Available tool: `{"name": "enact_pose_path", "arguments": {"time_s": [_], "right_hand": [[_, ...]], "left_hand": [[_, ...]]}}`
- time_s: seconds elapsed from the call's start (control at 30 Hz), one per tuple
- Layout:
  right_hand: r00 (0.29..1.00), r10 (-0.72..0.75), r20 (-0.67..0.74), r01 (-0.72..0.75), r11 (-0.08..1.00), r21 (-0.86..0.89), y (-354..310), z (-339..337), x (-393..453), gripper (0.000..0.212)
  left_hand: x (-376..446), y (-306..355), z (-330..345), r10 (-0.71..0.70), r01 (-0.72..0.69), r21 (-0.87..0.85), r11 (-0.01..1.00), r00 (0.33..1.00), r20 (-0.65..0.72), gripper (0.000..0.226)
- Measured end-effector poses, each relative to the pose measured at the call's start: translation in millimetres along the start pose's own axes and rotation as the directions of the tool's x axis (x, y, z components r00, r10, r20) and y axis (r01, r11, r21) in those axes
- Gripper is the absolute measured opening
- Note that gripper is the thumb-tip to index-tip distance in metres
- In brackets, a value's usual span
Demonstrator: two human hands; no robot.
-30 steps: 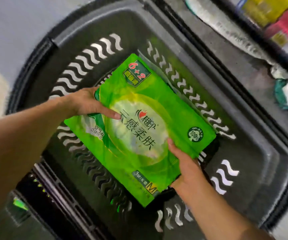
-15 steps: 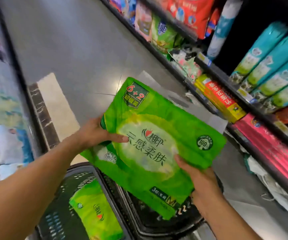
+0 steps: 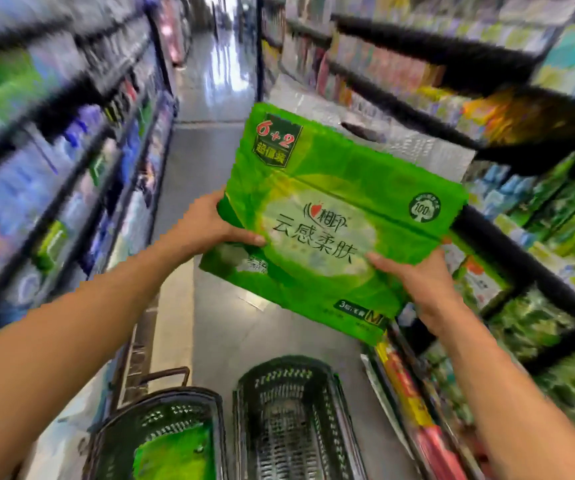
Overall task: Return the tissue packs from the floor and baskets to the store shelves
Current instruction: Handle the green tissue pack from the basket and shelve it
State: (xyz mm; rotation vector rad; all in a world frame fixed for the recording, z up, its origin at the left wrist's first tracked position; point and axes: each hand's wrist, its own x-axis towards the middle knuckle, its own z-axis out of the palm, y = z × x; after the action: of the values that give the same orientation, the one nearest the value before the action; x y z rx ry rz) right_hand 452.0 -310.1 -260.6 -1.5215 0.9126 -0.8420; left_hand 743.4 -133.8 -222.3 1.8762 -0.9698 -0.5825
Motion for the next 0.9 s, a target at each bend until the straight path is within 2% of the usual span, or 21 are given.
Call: {"name": "enact_pose_path", "arguments": {"time_s": [0.07, 0.1, 0.17, 0.2, 0.3, 0.33, 0.43, 0.5, 0.63, 0.77, 0.83, 0.9], "right_hand": [[0.994, -0.108, 0.029, 0.110, 0.993, -0.051, -53, 8, 2, 0.096], [0.987, -0.159, 0.034, 0.162, 0.982, -0.093, -76, 13, 3, 0.112], [0.969, -0.239, 0.061, 0.246, 0.957, -0.155, -120, 23, 2, 0.144], [0.955, -0.285, 0.082, 0.295, 0.942, -0.161, -137, 28, 4, 0.147], [0.894, -0.422, 0.151, 0.439, 0.892, -0.105, -181, 45, 4, 0.116], [0.874, -0.453, 0.178, 0.473, 0.877, -0.086, -193, 53, 3, 0.114], [0.807, -0.531, 0.259, 0.560, 0.827, -0.050, -211, 80, -2, 0.135], [0.768, -0.550, 0.328, 0.578, 0.816, 0.014, -215, 101, -3, 0.138], [0.651, -0.594, 0.472, 0.571, 0.794, 0.210, -234, 155, -46, 0.112], [0.521, -0.602, 0.605, 0.488, 0.791, 0.368, -237, 210, -104, 0.107], [0.454, -0.609, 0.651, 0.435, 0.789, 0.434, -237, 234, -142, 0.101], [0.391, -0.626, 0.675, 0.392, 0.777, 0.493, -237, 252, -186, 0.093]], "left_hand": [[-13, 27, -33, 0.077, -0.078, -0.003, 0.997, 0.989, -0.127, 0.083], [-22, 40, -48, 0.105, -0.108, -0.003, 0.994, 0.977, -0.186, 0.088], [-39, 61, -74, 0.137, -0.148, -0.023, 0.989, 0.955, -0.264, 0.084], [-48, 69, -84, 0.144, -0.160, -0.030, 0.987, 0.944, -0.298, 0.081], [-81, 89, -112, 0.153, -0.183, -0.032, 0.983, 0.894, -0.422, 0.089], [-95, 92, -120, 0.146, -0.184, -0.037, 0.982, 0.873, -0.465, 0.087], [-142, 96, -139, 0.088, -0.157, -0.065, 0.986, 0.800, -0.593, 0.075], [-179, 97, -149, 0.047, -0.119, -0.057, 0.991, 0.721, -0.691, 0.068], [-273, 99, -159, -0.018, -0.051, -0.055, 0.997, 0.555, -0.832, 0.062], [-379, 100, -159, -0.063, 0.044, -0.051, 0.998, 0.312, -0.948, 0.056], [-434, 104, -157, -0.064, 0.134, -0.035, 0.990, 0.216, -0.974, 0.060], [-486, 110, -153, -0.082, 0.209, -0.054, 0.976, 0.129, -0.988, 0.084]]}}
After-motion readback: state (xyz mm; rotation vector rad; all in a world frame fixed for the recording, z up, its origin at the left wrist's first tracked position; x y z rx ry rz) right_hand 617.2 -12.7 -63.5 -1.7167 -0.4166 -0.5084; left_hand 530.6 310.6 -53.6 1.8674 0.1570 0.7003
